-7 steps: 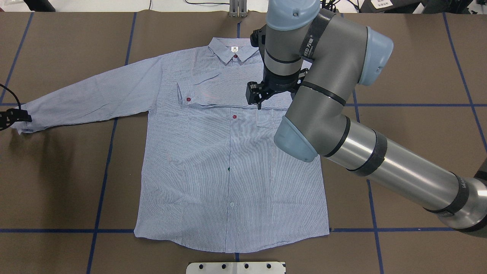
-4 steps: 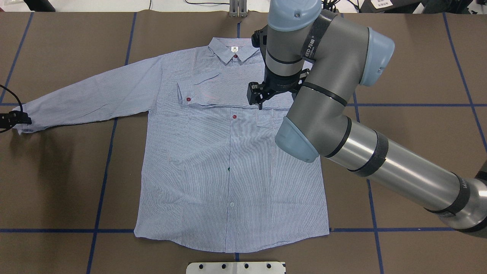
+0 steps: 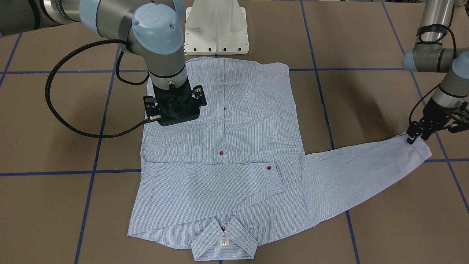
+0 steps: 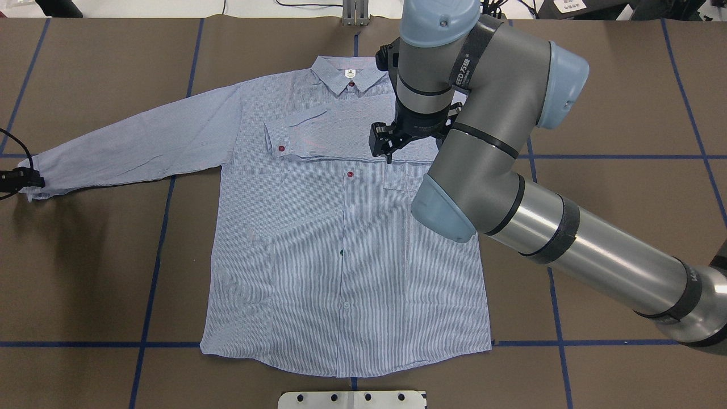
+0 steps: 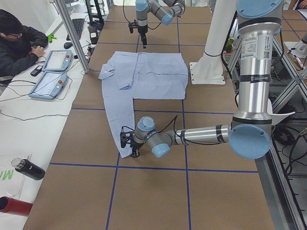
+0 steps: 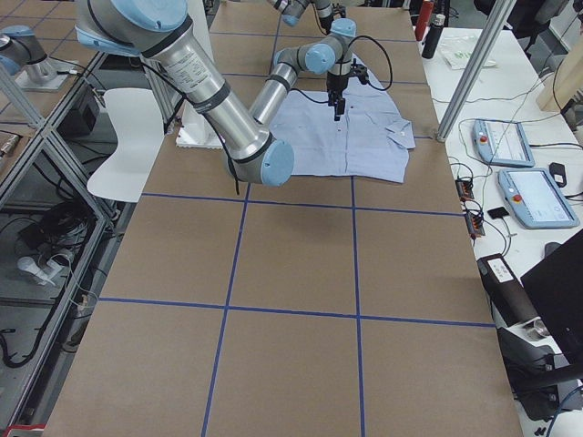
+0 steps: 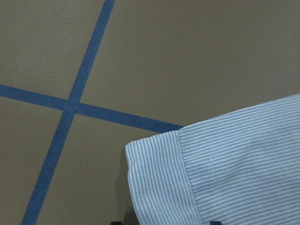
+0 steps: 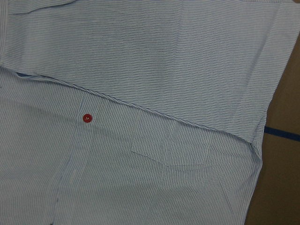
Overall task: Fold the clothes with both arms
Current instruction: 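Press the chest fold with the right gripper while the left reaches the cuff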
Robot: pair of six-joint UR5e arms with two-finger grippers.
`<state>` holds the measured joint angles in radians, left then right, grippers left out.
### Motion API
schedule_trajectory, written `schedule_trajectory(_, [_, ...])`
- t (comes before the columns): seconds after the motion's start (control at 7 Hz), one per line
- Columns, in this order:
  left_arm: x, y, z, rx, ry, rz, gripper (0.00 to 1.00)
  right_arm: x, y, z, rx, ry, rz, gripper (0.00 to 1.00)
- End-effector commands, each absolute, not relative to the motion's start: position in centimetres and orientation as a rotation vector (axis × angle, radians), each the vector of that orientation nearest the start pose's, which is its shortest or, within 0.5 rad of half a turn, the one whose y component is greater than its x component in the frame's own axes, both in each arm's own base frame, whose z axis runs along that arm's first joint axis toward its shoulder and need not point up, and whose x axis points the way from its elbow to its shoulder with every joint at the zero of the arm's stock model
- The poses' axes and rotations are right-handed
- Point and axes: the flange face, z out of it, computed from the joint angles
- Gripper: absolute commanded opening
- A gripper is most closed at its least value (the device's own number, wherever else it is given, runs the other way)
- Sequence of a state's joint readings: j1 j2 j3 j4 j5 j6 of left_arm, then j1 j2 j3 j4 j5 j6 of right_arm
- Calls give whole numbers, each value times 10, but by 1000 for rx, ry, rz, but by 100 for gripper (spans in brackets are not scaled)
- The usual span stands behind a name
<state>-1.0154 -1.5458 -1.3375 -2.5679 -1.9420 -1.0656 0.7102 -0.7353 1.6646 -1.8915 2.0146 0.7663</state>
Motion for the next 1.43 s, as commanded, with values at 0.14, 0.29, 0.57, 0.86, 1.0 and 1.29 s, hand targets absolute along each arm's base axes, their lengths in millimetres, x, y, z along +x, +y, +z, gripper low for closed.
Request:
schedule_trajectory(0.14, [184,-482,682,260,786,-337,6,-459,-514,154,98,-727,-224,99])
schedule_trajectory(0.29, [185,-482,679,262,789,-334,0,-459,-514,156,98,-725,-224,99])
schedule_trajectory(0.57, [185,-485,653,285,825,-324,0,-457,-515,161,93,-720,-220,99])
schedule_trajectory(0.86, [181,-483,612,315,896,-301,0,-435,-514,187,83,-713,-201,99])
schedule_trajectory(1.0, [179,-477,588,328,936,-283,0,-421,-515,203,82,-703,-195,99])
schedule_trajectory(1.29, [188,-491,527,331,942,-291,0,-403,-514,233,63,-679,-170,99])
